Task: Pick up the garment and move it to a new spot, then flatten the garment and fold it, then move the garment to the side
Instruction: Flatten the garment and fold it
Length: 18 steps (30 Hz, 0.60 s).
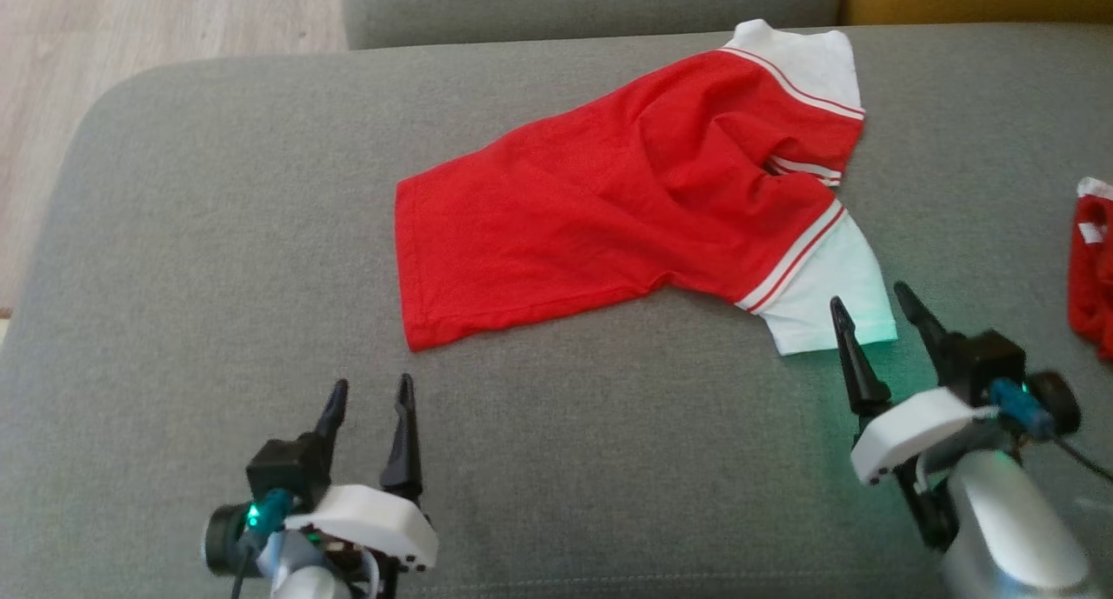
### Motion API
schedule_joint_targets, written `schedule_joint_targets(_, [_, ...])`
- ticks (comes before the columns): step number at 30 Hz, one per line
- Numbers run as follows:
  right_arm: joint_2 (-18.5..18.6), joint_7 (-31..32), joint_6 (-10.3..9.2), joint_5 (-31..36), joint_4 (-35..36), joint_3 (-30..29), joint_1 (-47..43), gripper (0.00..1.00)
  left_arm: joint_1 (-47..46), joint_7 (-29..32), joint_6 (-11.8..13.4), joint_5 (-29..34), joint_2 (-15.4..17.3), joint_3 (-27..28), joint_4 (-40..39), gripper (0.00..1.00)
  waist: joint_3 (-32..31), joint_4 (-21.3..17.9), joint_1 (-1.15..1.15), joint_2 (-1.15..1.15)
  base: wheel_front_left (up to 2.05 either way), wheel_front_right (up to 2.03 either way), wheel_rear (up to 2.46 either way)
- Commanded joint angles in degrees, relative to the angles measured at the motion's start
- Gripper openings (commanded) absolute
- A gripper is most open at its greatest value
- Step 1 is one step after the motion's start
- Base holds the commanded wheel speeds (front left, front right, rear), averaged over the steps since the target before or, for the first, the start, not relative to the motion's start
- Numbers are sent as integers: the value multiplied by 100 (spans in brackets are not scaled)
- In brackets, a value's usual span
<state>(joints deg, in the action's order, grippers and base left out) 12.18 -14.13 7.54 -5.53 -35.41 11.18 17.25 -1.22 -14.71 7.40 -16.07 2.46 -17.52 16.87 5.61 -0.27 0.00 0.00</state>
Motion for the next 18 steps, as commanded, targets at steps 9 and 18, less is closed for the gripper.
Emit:
schedule_joint_targets(9, [-806,-84,-5,-275,657,-784,-292,100,-169,-29,267,477,42,621,-70,100,-149,-148,0,0,0,0,0])
schedule_joint_targets(18, [-926,-85,-5,-397,737,-897,-466,100,-106,-29,312,613,42,688,52,100,-309,-115,0,0,0,0,0])
